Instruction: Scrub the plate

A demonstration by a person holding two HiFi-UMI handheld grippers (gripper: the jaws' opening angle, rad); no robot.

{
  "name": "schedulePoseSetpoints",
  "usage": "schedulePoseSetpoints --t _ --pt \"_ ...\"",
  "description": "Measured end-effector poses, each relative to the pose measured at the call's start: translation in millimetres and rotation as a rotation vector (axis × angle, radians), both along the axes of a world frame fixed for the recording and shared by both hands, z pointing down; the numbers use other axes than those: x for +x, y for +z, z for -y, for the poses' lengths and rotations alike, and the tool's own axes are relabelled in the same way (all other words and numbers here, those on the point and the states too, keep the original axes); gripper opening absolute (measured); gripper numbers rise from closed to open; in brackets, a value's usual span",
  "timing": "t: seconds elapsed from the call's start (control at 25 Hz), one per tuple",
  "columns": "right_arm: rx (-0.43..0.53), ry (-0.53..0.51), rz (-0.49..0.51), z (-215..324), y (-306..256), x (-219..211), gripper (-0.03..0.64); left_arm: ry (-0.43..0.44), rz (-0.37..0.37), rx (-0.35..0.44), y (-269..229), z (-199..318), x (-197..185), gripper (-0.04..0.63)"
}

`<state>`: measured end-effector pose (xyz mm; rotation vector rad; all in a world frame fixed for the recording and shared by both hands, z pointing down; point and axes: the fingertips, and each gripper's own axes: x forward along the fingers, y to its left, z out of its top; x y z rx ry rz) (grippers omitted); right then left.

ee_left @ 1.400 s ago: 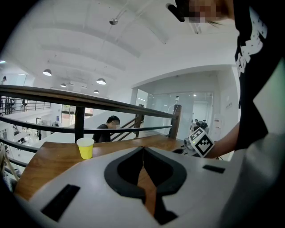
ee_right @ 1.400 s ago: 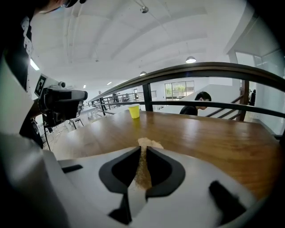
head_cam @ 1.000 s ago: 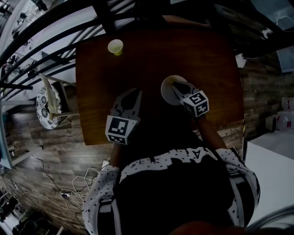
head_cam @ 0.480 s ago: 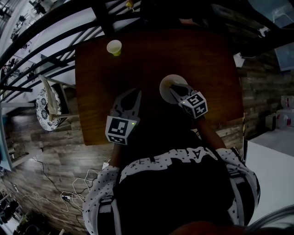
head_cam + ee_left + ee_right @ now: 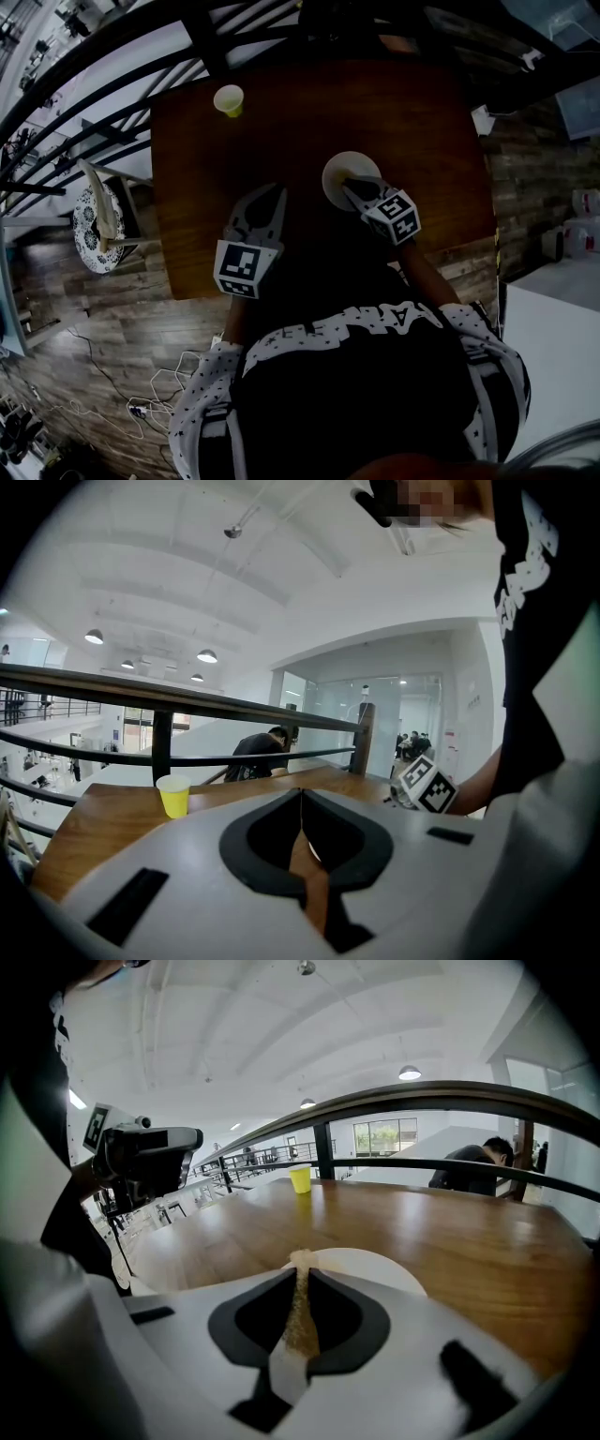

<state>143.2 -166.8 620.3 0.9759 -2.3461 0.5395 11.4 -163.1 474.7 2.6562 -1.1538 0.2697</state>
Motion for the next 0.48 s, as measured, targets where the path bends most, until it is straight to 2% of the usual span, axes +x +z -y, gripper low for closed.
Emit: schedulePoseSetpoints --t 0.48 --pt "-0.017 -0.005 0.006 -18 1 -6 0.049 0.022 -0.003 0.001 -1 -9 2 0.014"
